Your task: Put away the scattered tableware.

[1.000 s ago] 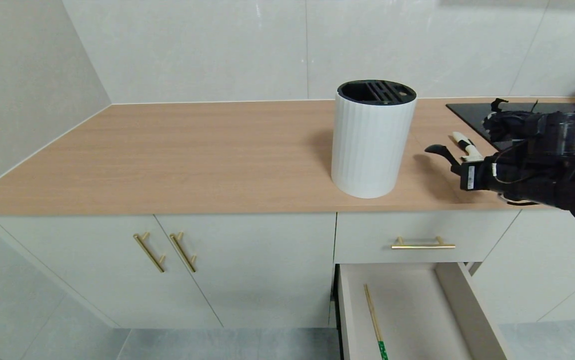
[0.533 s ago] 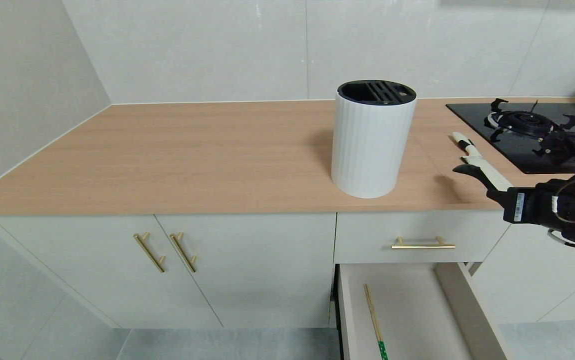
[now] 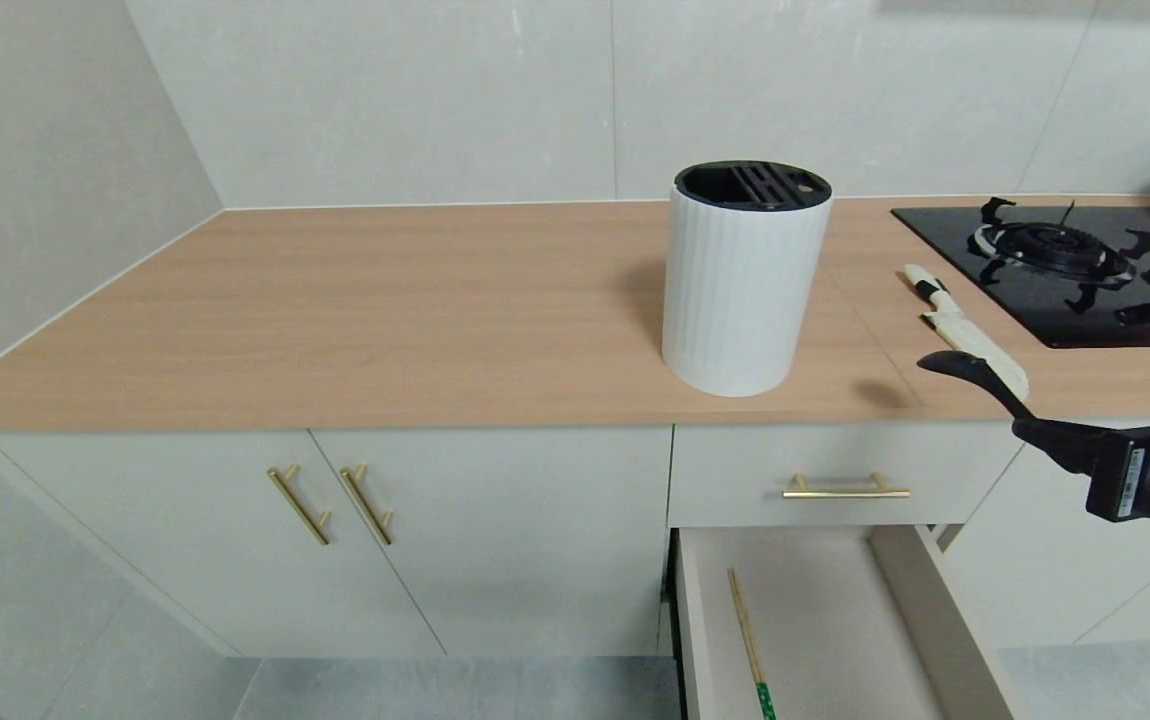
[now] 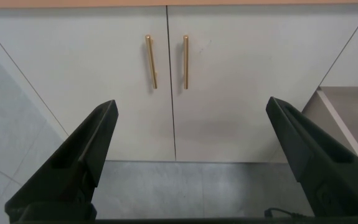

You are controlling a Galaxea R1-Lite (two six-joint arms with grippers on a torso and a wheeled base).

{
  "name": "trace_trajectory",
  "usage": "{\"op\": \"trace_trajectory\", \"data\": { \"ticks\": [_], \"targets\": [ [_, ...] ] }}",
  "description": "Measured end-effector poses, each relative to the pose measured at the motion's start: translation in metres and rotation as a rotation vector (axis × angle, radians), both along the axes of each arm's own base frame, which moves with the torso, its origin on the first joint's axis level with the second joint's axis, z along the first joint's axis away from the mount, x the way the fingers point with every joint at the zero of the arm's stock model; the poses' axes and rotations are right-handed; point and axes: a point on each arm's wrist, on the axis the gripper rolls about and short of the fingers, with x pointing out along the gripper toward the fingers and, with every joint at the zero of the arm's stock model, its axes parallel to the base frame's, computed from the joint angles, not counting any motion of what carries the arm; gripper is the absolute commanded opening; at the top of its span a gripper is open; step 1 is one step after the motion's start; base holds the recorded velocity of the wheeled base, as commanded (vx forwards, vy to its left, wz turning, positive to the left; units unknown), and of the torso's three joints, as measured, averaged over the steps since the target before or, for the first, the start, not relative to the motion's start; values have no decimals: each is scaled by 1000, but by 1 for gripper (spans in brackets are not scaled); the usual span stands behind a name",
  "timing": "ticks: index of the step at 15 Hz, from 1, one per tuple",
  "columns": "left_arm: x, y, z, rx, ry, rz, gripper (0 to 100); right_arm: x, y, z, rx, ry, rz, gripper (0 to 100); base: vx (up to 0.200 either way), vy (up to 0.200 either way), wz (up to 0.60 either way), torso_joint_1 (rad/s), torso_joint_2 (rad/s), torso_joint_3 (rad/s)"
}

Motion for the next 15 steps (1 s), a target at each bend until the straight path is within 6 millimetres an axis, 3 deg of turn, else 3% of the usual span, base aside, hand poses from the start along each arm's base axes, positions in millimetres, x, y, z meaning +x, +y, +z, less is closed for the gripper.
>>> {"op": "trace_trajectory", "data": {
  "ticks": [6, 15],
  "targets": [
    [0, 0, 0, 0, -1, 0, 100, -16, 3, -17, -114, 12, 117, 0, 0, 0, 0, -13, 22, 12],
    [0, 0, 0, 0, 0, 0, 100, -15, 13, -48, -223, 115, 212, 0, 0, 0, 0, -202, 442, 239]
  ]
}}
